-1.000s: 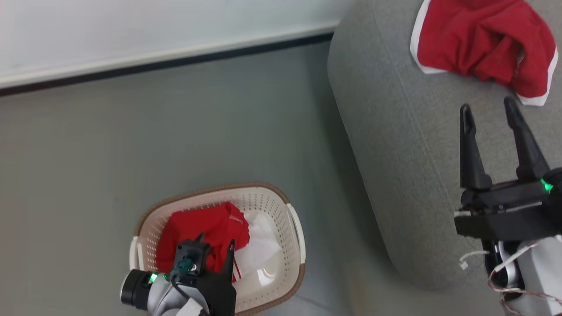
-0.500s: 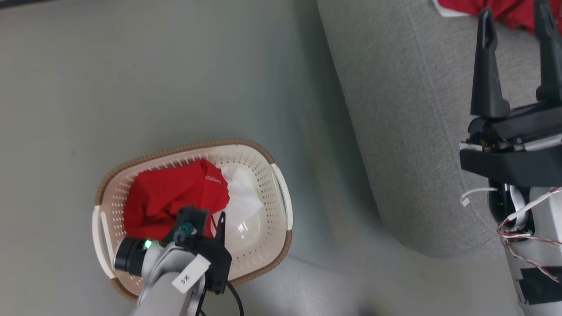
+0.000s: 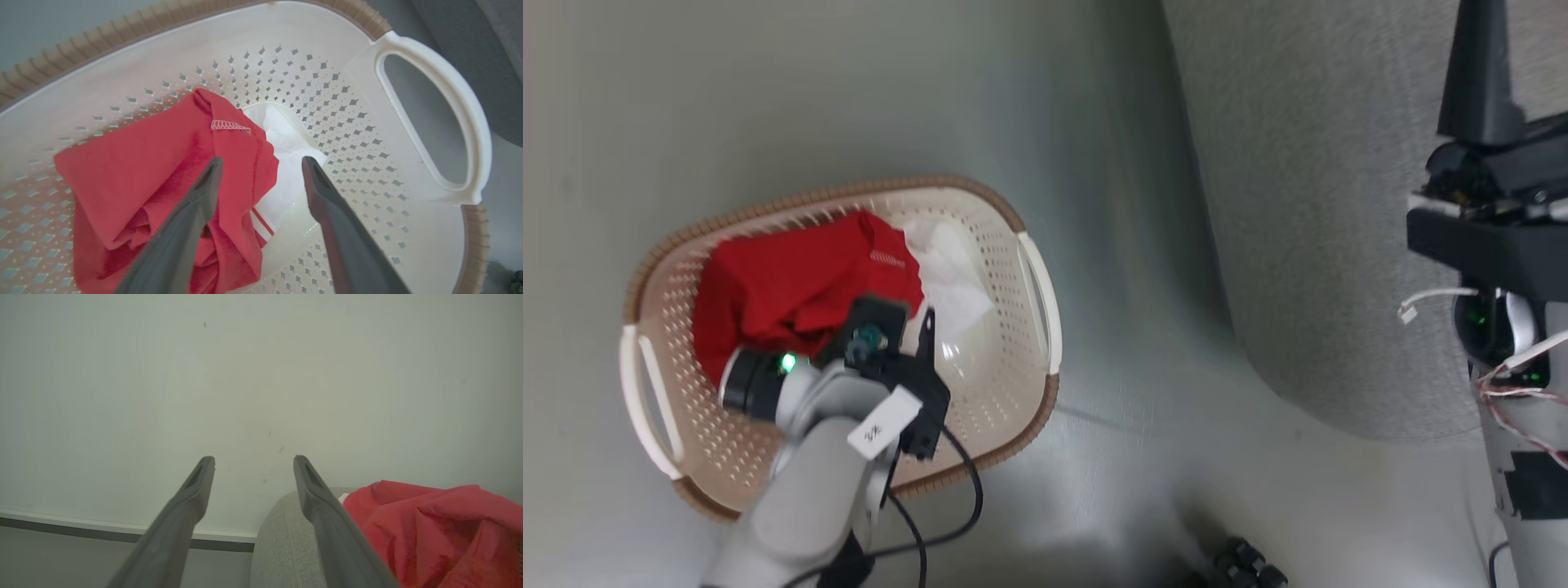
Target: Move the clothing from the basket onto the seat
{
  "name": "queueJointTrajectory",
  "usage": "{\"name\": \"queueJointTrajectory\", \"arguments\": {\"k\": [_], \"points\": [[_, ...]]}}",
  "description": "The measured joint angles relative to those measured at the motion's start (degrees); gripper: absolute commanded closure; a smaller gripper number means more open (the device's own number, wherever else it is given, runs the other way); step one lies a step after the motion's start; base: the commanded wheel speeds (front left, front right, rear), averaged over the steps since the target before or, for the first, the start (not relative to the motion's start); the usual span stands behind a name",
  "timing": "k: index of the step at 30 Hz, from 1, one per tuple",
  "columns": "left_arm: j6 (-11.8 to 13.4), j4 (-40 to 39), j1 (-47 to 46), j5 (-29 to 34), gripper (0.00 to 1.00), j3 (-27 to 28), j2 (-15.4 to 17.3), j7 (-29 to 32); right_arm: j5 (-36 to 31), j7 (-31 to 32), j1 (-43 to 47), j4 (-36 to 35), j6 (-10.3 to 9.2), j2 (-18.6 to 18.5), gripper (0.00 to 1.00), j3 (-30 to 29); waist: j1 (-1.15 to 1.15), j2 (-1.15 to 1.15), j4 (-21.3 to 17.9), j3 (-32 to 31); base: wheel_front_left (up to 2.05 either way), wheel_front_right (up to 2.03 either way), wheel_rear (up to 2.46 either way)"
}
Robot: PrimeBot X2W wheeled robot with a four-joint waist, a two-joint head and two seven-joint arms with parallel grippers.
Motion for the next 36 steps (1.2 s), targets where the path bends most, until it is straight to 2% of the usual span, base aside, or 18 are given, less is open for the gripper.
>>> {"name": "queueJointTrajectory", "arguments": {"k": [13, 14, 15, 17, 18, 28, 36], "points": [[0.5, 5.5, -8.7, 2.3, 0.0, 0.5, 0.5, 0.1, -0.2, -1.4, -5.6, -0.5, 0.03, 0.2, 0.0, -0.6, 0.0, 0.0, -0.6, 10.5, 0.0, 0.0, 0.0], [0.6, 6.0, -9.0, 2.3, 0.03, 0.5, 0.5, 0.0, -0.2, -1.5, -5.8, -0.4, 0.03, 0.2, 0.0, -0.6, 0.0, 0.0, -0.6, 11.1, 0.0, 0.0, 0.0], [0.6, 6.5, -9.4, 2.3, 0.2, 0.5, 0.4, -0.1, -0.3, -1.7, -5.8, -0.1, 0.03, 0.2, 0.0, -0.6, 0.0, 0.0, -0.7, 11.6, 0.0, 0.0, 0.0], [0.6, 7.1, -9.9, 2.3, 0.95, 0.6, 0.4, -1.0, -0.6, -1.9, -5.8, 0.9, 0.03, 0.1, 0.0, -0.8, 0.0, 0.0, -0.7, 12.4, 0.0, 0.0, 0.0], [0.7, 7.4, -10.1, 2.3, 1.0, 0.6, 0.3, -1.4, -0.6, -2.1, -5.8, 1.4, 0.03, 0.1, 0.0, -0.7, 0.0, 0.0, -0.6, 12.6, 0.0, 0.0, 0.0], [0.9, 10.1, -10.4, 1.6, 1.0, 0.7, 0.0, -7.1, -1.7, -3.2, -6.4, 7.6, 0.96, 0.6, 0.0, 0.0, -0.01, -0.01, 0.6, 9.7, 0.0, 0.0, 0.0], [-2.1, 9.9, -8.6, 0.0, 1.0, -0.9, -0.4, -13.3, -1.8, -3.4, -3.3, 12.3, 1.47, 0.6, 0.0, 0.1, -0.01, -0.01, 2.2, 4.4, 0.0, 0.0, 0.0]]}}
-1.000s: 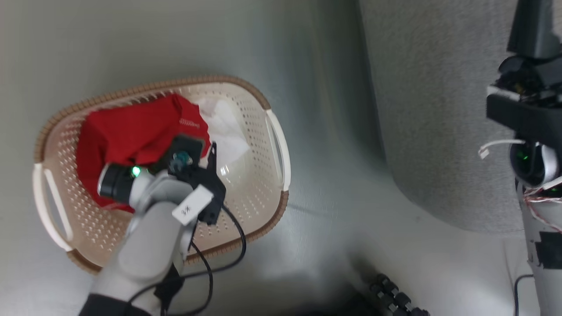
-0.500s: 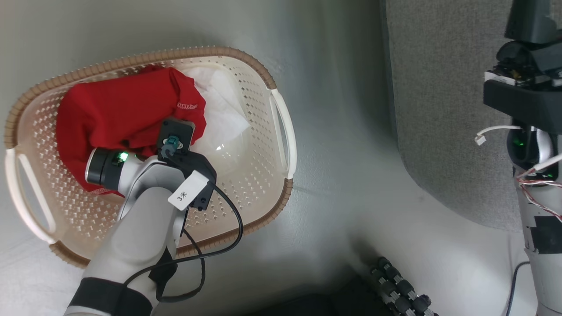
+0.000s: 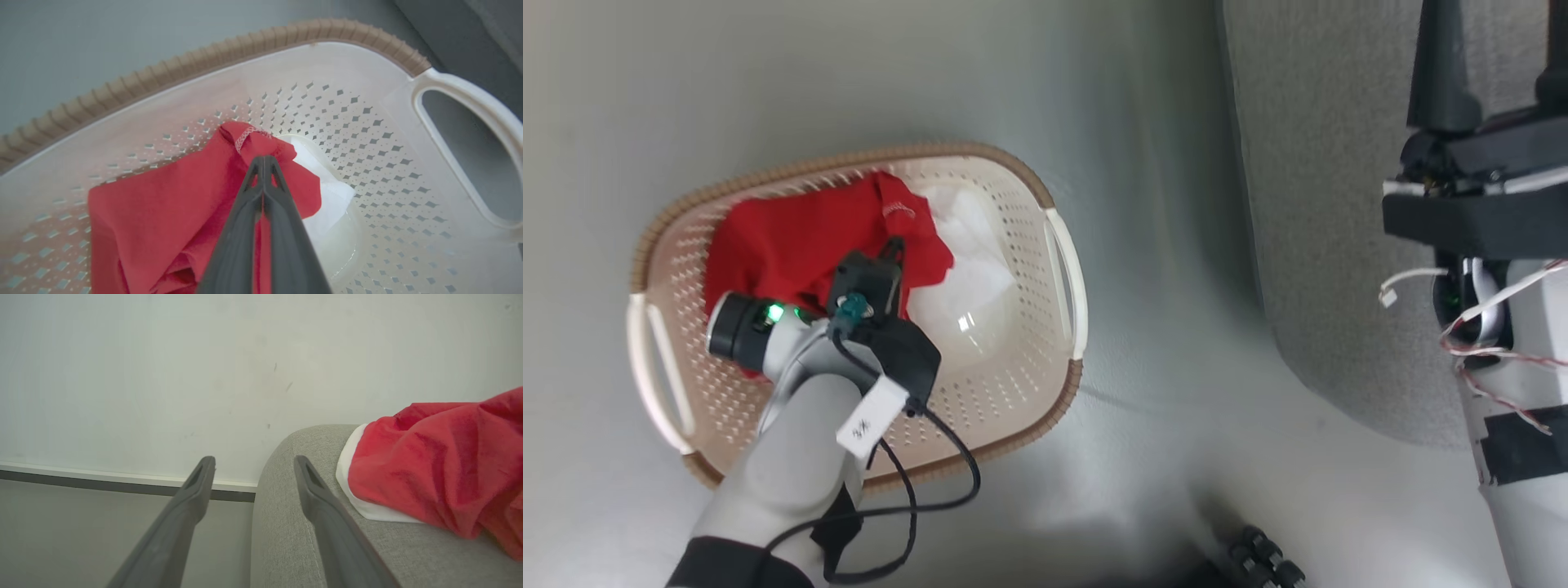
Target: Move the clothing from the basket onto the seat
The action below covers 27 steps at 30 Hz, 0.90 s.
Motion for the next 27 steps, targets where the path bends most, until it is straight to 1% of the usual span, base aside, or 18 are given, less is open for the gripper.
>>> {"name": "queueJointTrajectory", "arguments": {"k": [3, 10, 16, 20, 23, 27], "points": [[-0.6, -0.6, 0.7, -0.2, 1.0, -0.4, 0.0, -0.9, 0.0, -0.1, 1.0, 0.7, 0.0, 0.0, 0.0, -0.1, 0.0, 0.0, 0.5, -1.5, 0.0, 0.0, 0.0], [-2.9, -4.0, 2.8, -1.2, 1.0, -0.9, -0.1, -2.1, 0.0, -0.2, 3.9, 3.7, 0.08, 0.0, 0.0, -0.5, 0.0, 0.0, 2.3, -7.1, 0.0, 0.0, 0.0], [-3.9, -8.1, 4.9, -1.8, 1.0, -0.9, -0.2, -2.4, 0.0, -0.2, 7.7, 5.3, 0.24, -0.1, 0.0, -1.4, 0.0, 0.0, 3.9, -12.0, 0.0, 0.0, 0.0], [-5.1, -12.9, 6.8, -1.8, 1.0, -0.9, -0.2, -2.4, 0.0, -0.2, 10.4, 6.5, 0.51, -0.3, 0.0, -1.5, -0.01, 0.0, 5.1, -16.3, 0.0, 0.0, 0.0], [-5.4, -16.9, 7.5, -1.8, 1.0, -0.7, 0.0, -2.4, 0.0, -0.2, 11.8, 7.4, 1.01, -0.4, 0.0, -1.4, -0.01, 0.0, 5.9, -18.8, 0.0, 0.0, 0.0], [-5.5, -21.8, 8.0, -1.8, 1.0, 0.0, 1.1, -2.4, -0.5, -0.2, 13.3, 8.3, 1.37, -0.5, 0.0, -0.9, -0.01, 0.0, 6.8, -22.3, 0.0, 0.0, 0.0]]}}
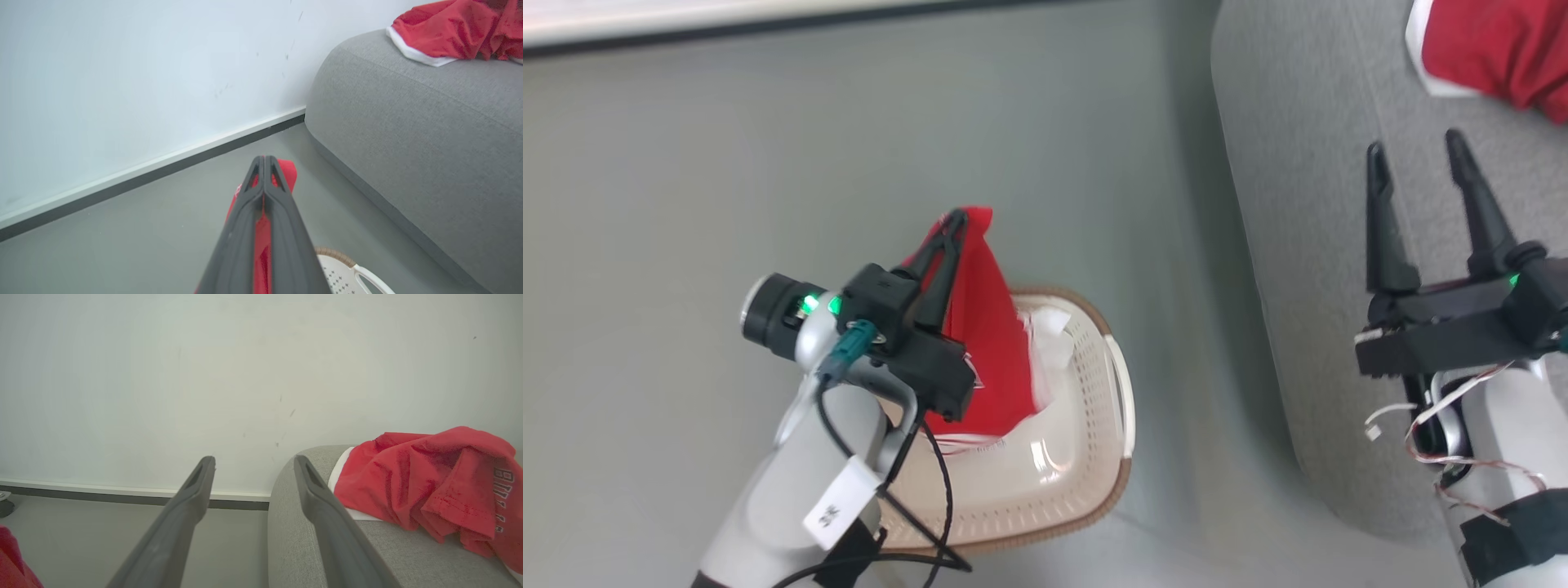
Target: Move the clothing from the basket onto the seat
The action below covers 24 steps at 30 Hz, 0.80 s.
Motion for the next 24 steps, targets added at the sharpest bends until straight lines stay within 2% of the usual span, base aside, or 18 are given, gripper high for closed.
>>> {"name": "queueJointTrajectory", "arguments": {"k": [6, 12, 24], "points": [[0.0, -5.7, 0.5, 0.0, 1.0, 1.2, 1.6, 0.0, -0.3, 0.0, 2.0, 1.4, 1.2, 0.2, 0.0, 1.7, 0.0, 0.0, 1.3, -5.2, 0.0, 0.0, 0.0], [-0.6, -9.6, 0.3, 0.0, 1.0, 1.3, 1.3, 0.0, -0.9, 0.0, 3.9, 3.8, 2.77, 0.2, 0.0, 4.0, 0.0, 0.0, 2.4, -10.4, 0.0, 0.0, 0.0], [-1.5, -10.8, -0.9, -0.4, 1.0, 0.9, 1.1, -0.2, -1.8, 0.0, 4.3, 11.4, 5.71, 1.0, 0.0, 13.0, 0.01, 0.0, 2.9, -20.8, 0.0, 0.0, 0.0]]}}
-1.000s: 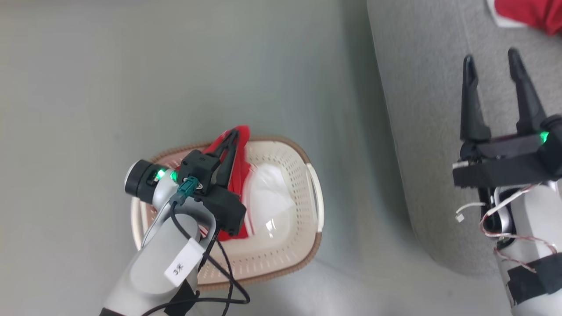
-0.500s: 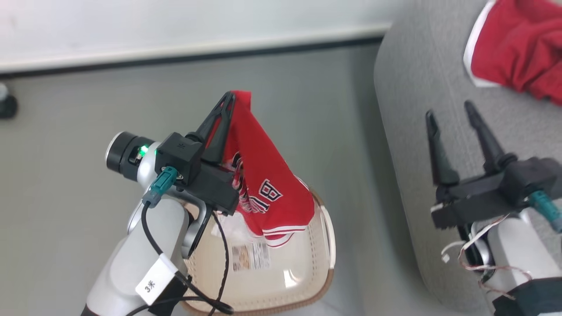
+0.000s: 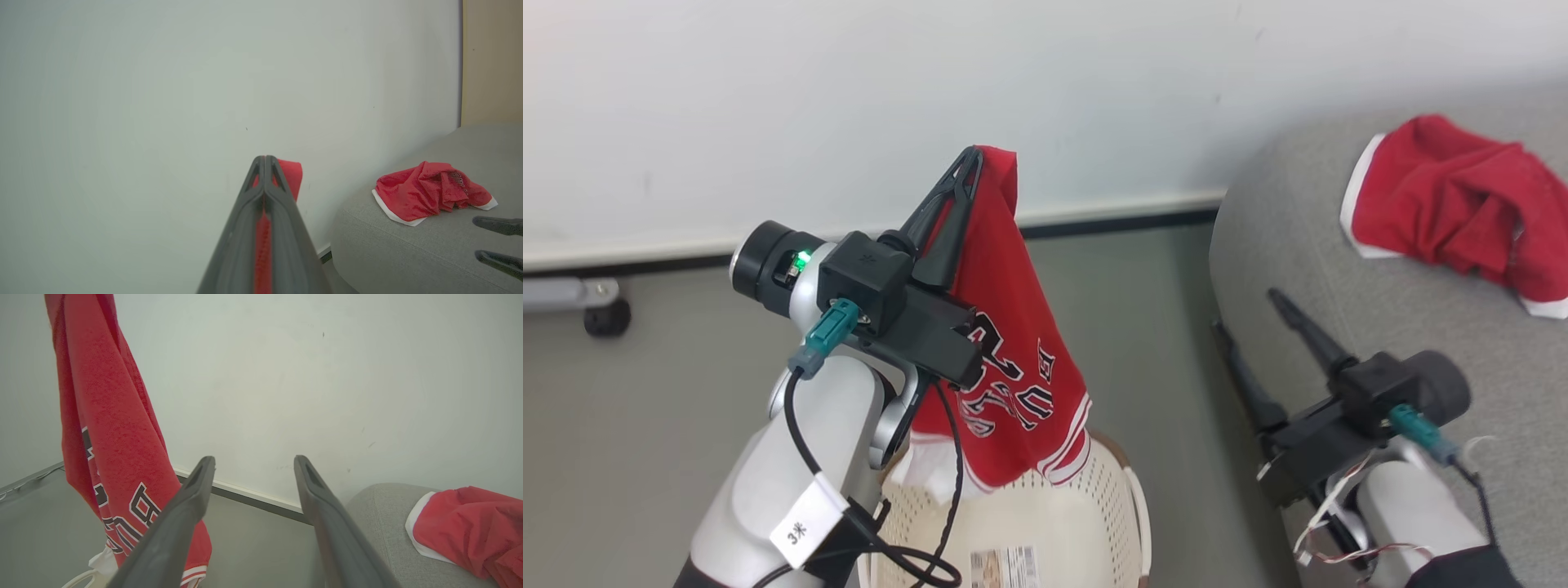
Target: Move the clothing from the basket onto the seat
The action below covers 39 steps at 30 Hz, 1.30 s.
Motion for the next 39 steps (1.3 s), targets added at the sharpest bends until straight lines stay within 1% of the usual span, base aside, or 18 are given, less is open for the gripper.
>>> {"name": "queueJointTrajectory", "arguments": {"k": [2, 7, 9, 13, 17, 20, 27, 31, 35, 36, 39], "points": [[0.0, 0.5, 0.0, -1.1, 1.0, -0.2, -0.2, 0.0, 0.0, 0.0, -0.2, 1.6, 0.24, 0.5, 0.0, 1.4, 0.0, 0.0, -0.1, -1.7, 0.0, 0.0, 0.0], [-0.1, 0.2, 0.0, -1.6, 1.0, -1.4, -0.9, 0.9, 0.1, 0.0, -0.4, 4.2, 0.47, 1.4, 0.0, 5.9, 0.0, 0.0, -0.4, -5.7, 0.0, 0.0, 0.0], [-0.5, 0.1, 0.0, -1.8, 1.0, -1.9, -1.2, 1.5, 0.2, 0.0, -0.6, 5.3, 0.47, 1.7, 0.0, 7.8, 0.0, 0.0, -0.4, -7.0, 0.0, 0.0, 0.0], [-0.5, -0.1, 0.0, -2.0, 1.0, -3.1, -1.5, 2.6, 1.6, 0.0, -1.4, 7.1, 0.47, 2.1, 0.0, 14.6, 0.0, 0.0, -0.2, -9.0, 0.0, 0.0, 0.0], [-0.6, -0.7, -0.2, -2.2, 1.0, -4.2, -1.8, 3.8, 3.0, 0.0, -3.0, 10.1, 0.48, 2.6, 0.0, 19.6, 0.0, 0.0, 0.8, -9.8, 0.0, 0.0, 0.0], [-1.0, -1.3, -0.6, -2.2, 1.0, -5.3, -1.8, 4.4, 4.2, 0.0, -4.9, 12.6, 0.51, 2.7, 0.0, 21.6, 0.01, 0.01, 1.8, -10.1, 0.0, 0.0, 0.0], [-1.0, -3.9, -1.1, -2.6, 1.0, -7.2, -2.2, 5.9, 7.0, 0.0, -7.8, 16.7, 0.52, 2.8, 0.0, 22.6, 0.01, 0.01, 4.2, -10.4, 0.0, 0.0, 0.0], [-1.1, -5.9, -1.1, -2.7, 1.0, -8.2, -2.2, 6.4, 8.7, 0.0, -9.6, 18.9, 0.52, 2.6, 0.0, 24.4, 0.01, 0.01, 5.3, -10.4, 0.0, 0.0, 0.0], [-1.1, -7.8, -1.0, -2.8, 1.0, -8.8, -2.2, 6.9, 10.1, 0.0, -12.2, 20.6, 0.53, 2.4, 0.0, 28.1, 0.01, 0.01, 6.1, -10.2, 0.0, 0.0, 0.0], [-1.1, -7.8, -1.0, -2.8, 1.0, -8.8, -2.2, 6.9, 10.1, 0.0, -12.2, 20.6, 0.53, 2.4, 0.0, 28.1, 0.01, 0.01, 6.1, -10.2, 0.0, 0.0, 0.0], [-1.1, -8.7, -1.0, -3.2, 1.0, -9.3, -2.2, 7.6, 11.7, 0.0, -14.6, 21.5, 0.53, 2.5, 0.0, 32.0, 0.01, 0.01, 6.4, -9.9, 0.0, 0.0, 0.0]]}}
